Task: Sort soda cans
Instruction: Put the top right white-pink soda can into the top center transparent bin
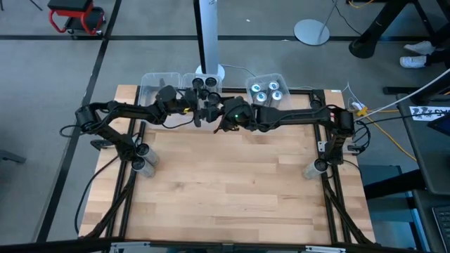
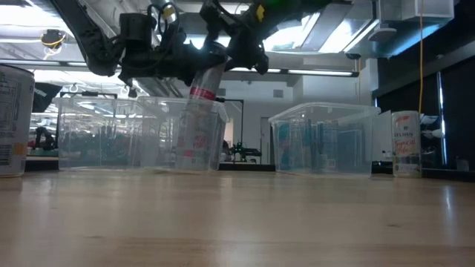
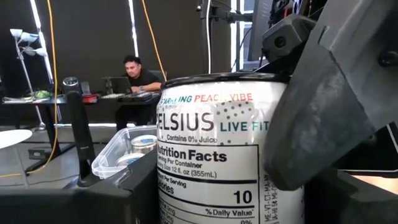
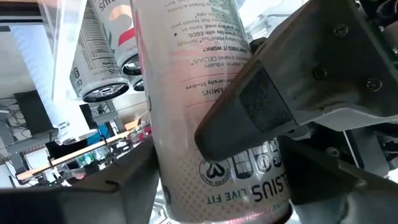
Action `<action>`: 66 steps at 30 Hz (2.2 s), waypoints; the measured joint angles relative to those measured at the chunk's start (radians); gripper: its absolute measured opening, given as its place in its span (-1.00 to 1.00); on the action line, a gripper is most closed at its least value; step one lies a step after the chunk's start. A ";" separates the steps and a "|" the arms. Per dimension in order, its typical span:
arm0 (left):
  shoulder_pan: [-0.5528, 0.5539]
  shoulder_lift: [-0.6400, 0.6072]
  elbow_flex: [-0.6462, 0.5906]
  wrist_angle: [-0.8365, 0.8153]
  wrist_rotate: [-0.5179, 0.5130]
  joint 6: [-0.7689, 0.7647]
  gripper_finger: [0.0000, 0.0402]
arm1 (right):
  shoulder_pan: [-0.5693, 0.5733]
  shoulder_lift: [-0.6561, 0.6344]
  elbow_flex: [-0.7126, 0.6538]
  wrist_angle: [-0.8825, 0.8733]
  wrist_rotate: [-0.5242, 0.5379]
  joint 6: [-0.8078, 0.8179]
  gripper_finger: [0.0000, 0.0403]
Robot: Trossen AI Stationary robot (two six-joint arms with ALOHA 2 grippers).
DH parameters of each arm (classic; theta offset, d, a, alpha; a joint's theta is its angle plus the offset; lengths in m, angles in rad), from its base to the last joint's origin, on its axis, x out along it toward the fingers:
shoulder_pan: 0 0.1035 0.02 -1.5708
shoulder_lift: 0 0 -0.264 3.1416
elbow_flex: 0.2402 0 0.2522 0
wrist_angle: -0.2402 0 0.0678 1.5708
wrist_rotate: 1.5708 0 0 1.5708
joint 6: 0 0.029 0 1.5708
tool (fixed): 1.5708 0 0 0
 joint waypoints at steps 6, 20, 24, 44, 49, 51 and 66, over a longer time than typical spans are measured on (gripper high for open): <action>0.000 0.000 0.000 0.001 0.000 -0.013 0.38 | 0.000 0.000 0.000 0.002 0.001 -0.007 0.26; 0.073 -0.198 0.001 -0.329 0.009 -0.009 0.50 | -0.011 0.000 0.000 0.011 0.055 -0.015 0.26; 0.096 -0.296 0.001 -0.502 0.008 0.020 0.50 | -0.031 0.012 0.000 0.004 0.012 -0.017 0.28; 0.117 -0.426 0.000 -0.895 -0.101 0.058 0.50 | -0.047 0.177 0.000 0.017 -0.047 -0.097 0.30; 0.117 -0.426 0.000 -0.892 -0.102 0.057 0.50 | -0.047 0.177 0.001 0.010 -0.067 -0.093 0.30; 0.117 -0.426 0.000 -0.892 -0.102 0.057 0.50 | -0.047 0.177 0.001 0.012 -0.071 -0.092 0.30; 0.117 -0.426 0.000 -0.891 -0.102 0.056 0.50 | -0.049 0.177 0.003 0.006 -0.135 0.069 0.54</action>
